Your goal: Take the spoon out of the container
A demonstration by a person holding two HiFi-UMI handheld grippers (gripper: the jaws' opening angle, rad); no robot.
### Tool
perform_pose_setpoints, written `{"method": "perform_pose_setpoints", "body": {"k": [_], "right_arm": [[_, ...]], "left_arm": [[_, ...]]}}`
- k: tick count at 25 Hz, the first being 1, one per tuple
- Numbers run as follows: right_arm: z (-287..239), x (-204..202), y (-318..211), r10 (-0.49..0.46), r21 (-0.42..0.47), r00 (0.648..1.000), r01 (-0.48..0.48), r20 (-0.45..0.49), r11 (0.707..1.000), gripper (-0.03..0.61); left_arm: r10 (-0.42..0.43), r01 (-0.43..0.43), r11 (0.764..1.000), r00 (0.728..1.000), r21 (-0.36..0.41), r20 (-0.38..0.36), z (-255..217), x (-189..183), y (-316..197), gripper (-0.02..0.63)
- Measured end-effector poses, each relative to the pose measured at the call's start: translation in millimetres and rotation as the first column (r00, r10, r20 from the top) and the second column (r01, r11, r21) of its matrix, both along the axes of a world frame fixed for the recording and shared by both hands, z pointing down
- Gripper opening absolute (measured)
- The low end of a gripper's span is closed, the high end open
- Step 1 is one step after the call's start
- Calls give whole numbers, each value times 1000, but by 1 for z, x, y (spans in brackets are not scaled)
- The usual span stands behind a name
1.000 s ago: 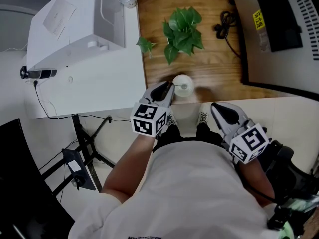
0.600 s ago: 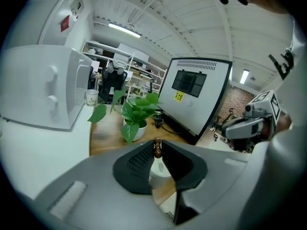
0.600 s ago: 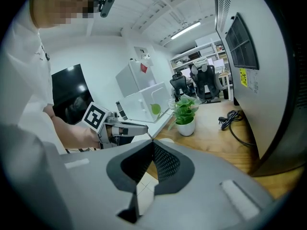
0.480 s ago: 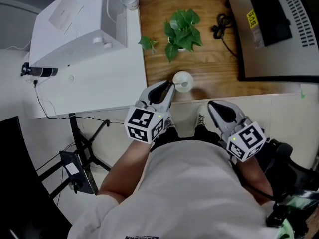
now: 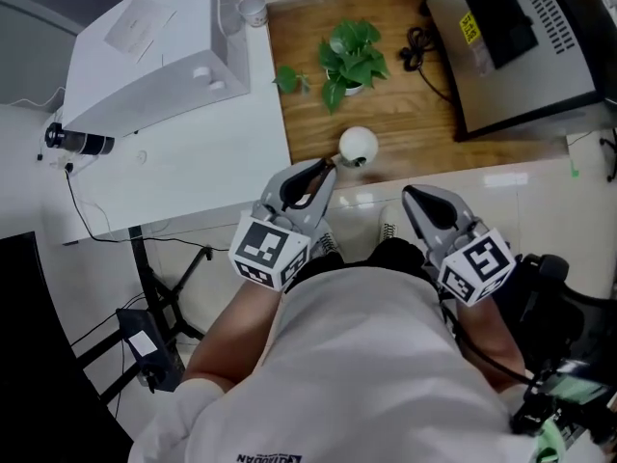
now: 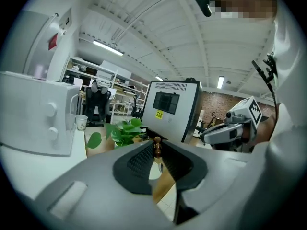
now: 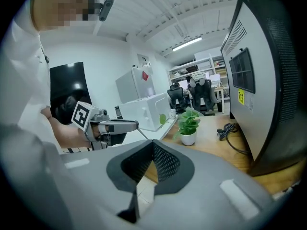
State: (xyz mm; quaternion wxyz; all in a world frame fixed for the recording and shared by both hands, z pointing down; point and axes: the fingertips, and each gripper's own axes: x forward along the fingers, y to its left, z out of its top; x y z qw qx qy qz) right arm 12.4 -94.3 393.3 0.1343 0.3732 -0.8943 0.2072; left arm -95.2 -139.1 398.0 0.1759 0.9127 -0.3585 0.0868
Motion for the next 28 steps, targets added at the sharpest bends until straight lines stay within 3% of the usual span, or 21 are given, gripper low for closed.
{"method": "perform_pose_setpoints", "body": {"k": [7, 16, 20, 28], "right_arm": [[-8, -20, 25, -20, 39, 1000, 20, -11, 999, 8], [-22, -1, 56, -118, 70, 993, 118, 3, 991, 8], [-33, 29, 75, -138, 93, 990, 136, 19, 986, 8], [-24, 90, 132, -156, 74, 986, 152, 52, 986, 6]], "left_arm": [[19, -18, 999, 1000, 51, -17, -18, -20, 25, 54], [-110, 110, 993, 994, 44, -11, -24, -16, 74, 54], [-174, 174, 984, 985, 36, -11, -25, 3, 103, 54], [-223, 223, 974, 975, 39, 6, -30, 65, 173, 54]]}}
